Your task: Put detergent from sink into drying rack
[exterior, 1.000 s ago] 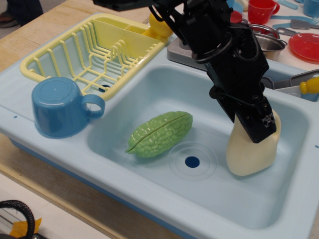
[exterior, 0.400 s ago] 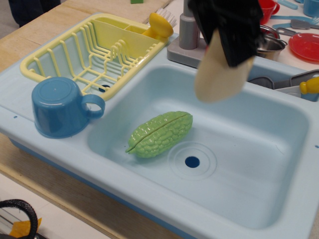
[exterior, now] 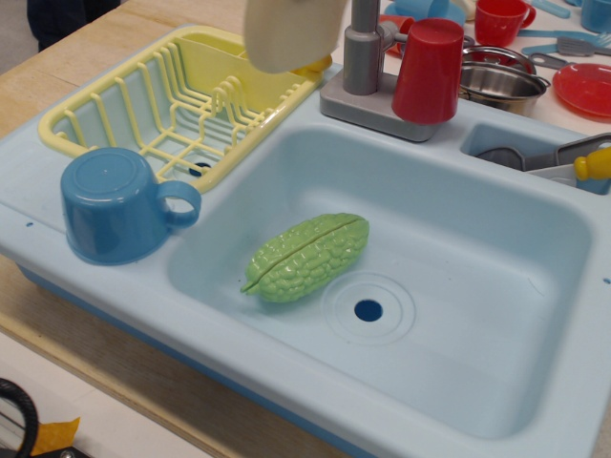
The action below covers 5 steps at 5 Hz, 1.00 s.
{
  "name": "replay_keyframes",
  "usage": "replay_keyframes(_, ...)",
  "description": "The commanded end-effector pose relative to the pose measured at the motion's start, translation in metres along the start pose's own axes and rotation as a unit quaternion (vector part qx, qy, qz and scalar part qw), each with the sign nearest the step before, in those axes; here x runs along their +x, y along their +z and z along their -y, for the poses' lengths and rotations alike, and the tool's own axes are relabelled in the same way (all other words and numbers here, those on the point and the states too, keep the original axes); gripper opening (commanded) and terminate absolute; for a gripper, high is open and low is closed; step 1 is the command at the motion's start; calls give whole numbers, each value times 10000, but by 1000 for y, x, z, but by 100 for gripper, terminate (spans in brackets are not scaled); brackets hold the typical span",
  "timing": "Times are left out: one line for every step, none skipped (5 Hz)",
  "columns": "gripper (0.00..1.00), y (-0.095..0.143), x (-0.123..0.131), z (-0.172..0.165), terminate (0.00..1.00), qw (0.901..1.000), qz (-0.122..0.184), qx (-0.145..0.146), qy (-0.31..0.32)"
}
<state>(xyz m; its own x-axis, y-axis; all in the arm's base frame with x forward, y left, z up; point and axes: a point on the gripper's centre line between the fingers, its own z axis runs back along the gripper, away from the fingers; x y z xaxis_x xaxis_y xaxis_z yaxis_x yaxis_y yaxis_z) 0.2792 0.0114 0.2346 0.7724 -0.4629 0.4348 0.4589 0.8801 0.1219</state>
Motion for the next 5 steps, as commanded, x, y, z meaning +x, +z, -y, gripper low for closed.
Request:
replay_keyframes(0, 3, -22, -39, 0, 9998, 121, -122, 94)
replay_keyframes(100, 3, -22, -39, 0, 9998, 121, -122, 94)
replay_keyframes(100, 3, -22, -39, 0, 9998, 121, -122, 94)
replay_keyframes(100, 3, -22, -39, 0, 9998, 121, -122, 94)
replay_keyframes(100, 3, -22, -39, 100, 9998, 121, -122, 94)
